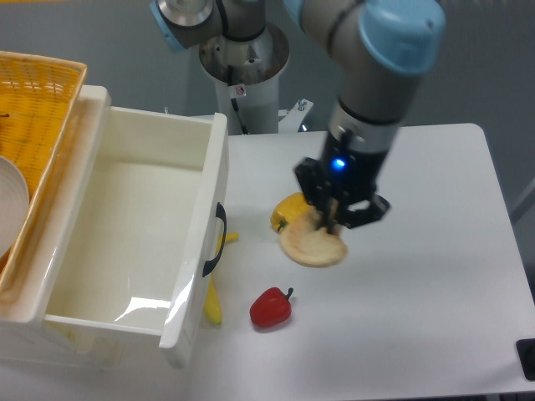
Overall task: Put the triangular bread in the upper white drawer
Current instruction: 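Carry the flatbread over the table into the open white drawer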
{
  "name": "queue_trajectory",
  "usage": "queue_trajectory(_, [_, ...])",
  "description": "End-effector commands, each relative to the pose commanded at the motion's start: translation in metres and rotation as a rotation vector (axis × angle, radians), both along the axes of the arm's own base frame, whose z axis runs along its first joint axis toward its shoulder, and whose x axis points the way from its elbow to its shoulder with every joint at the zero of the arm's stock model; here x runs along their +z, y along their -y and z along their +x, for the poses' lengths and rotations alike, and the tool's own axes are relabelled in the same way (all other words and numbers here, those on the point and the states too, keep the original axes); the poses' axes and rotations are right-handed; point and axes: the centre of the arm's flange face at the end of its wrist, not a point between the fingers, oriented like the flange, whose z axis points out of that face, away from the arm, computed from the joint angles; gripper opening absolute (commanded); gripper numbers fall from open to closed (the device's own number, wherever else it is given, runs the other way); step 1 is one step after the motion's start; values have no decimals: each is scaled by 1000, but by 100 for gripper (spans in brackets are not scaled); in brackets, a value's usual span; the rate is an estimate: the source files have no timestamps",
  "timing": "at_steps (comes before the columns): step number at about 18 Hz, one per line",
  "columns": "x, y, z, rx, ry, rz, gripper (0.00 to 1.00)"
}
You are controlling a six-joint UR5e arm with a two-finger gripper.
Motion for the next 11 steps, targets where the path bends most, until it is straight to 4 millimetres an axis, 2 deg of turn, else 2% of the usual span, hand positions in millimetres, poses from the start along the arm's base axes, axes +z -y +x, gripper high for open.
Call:
queue_trajectory(2, [-1, -14, 35, 12, 27, -5, 0])
queue_trajectory(5, [0, -29, 75, 23, 19, 28, 0])
queue_trajectory(9, [-11, -36, 103, -14, 23, 26, 0])
queue_trajectory(11, [-17, -40, 111, -28, 30, 18, 0])
